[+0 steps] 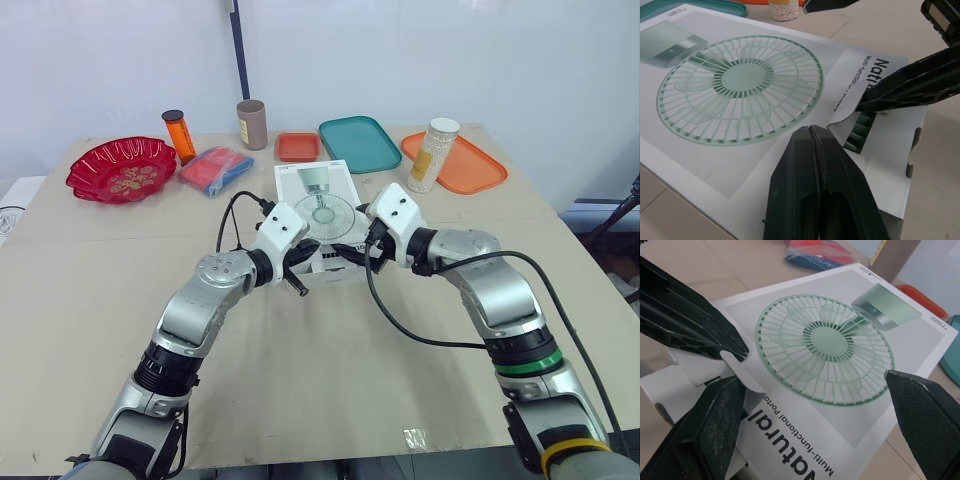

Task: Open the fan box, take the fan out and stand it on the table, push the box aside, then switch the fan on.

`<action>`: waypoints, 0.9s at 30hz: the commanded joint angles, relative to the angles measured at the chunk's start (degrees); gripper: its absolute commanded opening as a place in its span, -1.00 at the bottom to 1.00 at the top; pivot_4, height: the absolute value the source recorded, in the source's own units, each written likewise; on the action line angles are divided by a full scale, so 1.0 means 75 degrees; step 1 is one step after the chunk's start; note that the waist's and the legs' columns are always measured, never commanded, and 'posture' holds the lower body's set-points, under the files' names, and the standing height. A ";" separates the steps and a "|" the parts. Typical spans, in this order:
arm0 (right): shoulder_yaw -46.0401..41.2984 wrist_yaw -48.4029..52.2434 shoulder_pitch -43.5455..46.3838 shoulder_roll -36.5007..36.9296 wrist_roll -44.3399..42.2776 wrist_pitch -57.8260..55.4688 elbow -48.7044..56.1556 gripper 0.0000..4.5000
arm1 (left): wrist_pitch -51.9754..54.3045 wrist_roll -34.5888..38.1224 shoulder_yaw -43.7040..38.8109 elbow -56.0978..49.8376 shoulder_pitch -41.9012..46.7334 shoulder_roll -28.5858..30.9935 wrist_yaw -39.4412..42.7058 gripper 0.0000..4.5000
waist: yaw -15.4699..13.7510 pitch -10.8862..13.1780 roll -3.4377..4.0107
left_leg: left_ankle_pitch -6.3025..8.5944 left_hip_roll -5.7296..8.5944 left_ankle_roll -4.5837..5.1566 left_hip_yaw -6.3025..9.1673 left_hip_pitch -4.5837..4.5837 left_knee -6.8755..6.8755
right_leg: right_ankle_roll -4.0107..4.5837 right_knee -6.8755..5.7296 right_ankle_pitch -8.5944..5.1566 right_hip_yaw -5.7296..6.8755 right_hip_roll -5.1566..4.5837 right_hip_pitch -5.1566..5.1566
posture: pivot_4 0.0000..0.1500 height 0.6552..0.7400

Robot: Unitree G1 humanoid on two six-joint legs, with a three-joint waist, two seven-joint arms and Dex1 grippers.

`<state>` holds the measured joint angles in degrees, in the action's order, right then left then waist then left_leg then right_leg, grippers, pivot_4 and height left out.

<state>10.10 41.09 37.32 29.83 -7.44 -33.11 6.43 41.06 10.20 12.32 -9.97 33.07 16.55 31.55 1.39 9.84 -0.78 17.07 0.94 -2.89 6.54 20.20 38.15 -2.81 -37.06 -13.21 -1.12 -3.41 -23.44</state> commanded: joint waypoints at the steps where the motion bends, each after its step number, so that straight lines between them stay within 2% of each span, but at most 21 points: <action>1: -0.0981 0.0352 -0.0209 0.0362 -0.0811 -0.0411 0.0892 1.00 | 0.0110 -0.0030 -0.0048 0.0079 -0.0084 0.0109 -0.0027 -0.98 | -0.0008 0.0000 0.0000 | 0.0000 0.0000 0.0000 0.0001 0.0001 -0.0001 | 0.0000 0.0001 0.0000 0.0000 0.0000 0.0001 | 1.00 0.66; 7: -0.1457 0.1375 -0.1182 0.1256 -0.1659 -0.0441 0.1658 1.00 | 0.0130 -0.0040 -0.0064 0.0082 -0.0093 0.0173 -0.0011 -0.98 | -0.0003 0.0000 0.0000 | 0.0017 0.0001 0.0031 0.0003 0.0001 0.0000 | 0.0000 0.0003 0.0000 0.0003 0.0001 0.0004 | 1.00 0.66; 11: -0.1235 0.1918 -0.1747 0.1727 -0.1607 0.0148 0.1962 1.00 | 0.0153 -0.0044 -0.0079 0.0085 -0.0054 0.0167 -0.0019 -0.98 | 0.0005 -0.0001 0.0002 | 0.0018 0.0001 0.0032 -0.0001 -0.0002 0.0001 | -0.0001 0.0002 0.0000 0.0000 0.0002 0.0006 | 1.00 0.66; 27: -0.0371 0.2149 -0.1911 0.1668 -0.0951 0.1314 0.1268 1.00 | 0.0190 -0.0062 -0.0103 0.0018 -0.0083 0.0167 -0.0081 -0.98 | -0.0002 -0.0001 0.0001 | 0.0010 0.0000 0.0017 0.0000 -0.0003 0.0002 | -0.0002 0.0003 -0.0001 0.0001 0.0001 0.0006 | 1.00 0.66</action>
<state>7.36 57.07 22.67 42.21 -14.96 -24.83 15.54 41.54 10.20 11.53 -10.01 33.02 17.19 31.52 1.38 9.83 -0.78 17.10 0.94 -2.83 6.53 20.17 38.16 -2.82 -37.04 -13.22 -1.11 -3.40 -23.39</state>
